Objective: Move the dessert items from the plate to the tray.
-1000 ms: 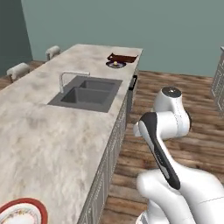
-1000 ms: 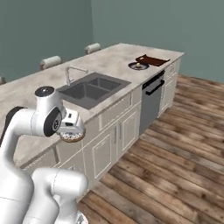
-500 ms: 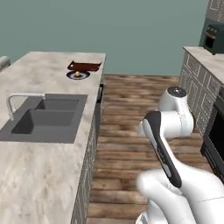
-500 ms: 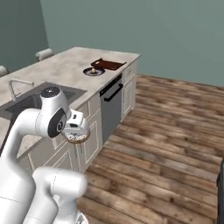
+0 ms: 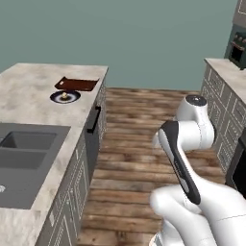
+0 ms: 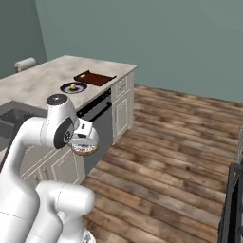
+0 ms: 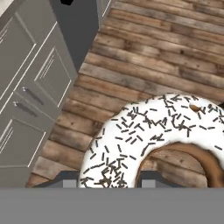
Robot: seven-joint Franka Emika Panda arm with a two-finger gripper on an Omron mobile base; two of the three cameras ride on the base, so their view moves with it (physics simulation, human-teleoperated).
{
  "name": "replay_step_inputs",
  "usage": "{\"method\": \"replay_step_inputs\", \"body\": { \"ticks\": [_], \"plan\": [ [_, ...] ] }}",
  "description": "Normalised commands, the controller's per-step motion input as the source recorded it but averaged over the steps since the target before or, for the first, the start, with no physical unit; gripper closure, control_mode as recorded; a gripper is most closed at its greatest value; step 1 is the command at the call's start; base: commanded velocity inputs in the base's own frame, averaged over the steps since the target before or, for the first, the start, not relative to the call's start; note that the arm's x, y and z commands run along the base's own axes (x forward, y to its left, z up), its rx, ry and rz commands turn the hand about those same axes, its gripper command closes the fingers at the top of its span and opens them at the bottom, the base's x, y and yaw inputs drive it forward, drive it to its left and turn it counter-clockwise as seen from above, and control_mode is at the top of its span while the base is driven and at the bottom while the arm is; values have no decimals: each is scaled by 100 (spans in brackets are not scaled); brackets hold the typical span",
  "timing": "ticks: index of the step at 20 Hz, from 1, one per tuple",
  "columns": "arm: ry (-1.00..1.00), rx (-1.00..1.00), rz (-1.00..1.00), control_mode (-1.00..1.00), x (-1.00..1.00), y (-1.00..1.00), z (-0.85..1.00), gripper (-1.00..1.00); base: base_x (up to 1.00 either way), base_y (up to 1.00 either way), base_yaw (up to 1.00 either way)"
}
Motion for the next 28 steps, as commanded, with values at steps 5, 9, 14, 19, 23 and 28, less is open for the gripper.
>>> {"method": "replay_step_inputs", "body": {
  "ticks": [5, 9, 14, 19, 23, 28],
  "plan": [
    [0, 0, 0, 100, 0, 0, 0, 100, 100, -18, 1],
    [0, 0, 0, 100, 0, 0, 0, 100, 98, -3, 0],
    [0, 0, 0, 100, 0, 0, 0, 100, 97, 0, 3],
    [0, 0, 0, 100, 0, 0, 0, 100, 84, 8, 23],
    [0, 0, 0, 100, 0, 0, 0, 100, 71, 3, 39],
    [0, 0, 0, 100, 0, 0, 0, 100, 75, 0, 55]
  ]
}}
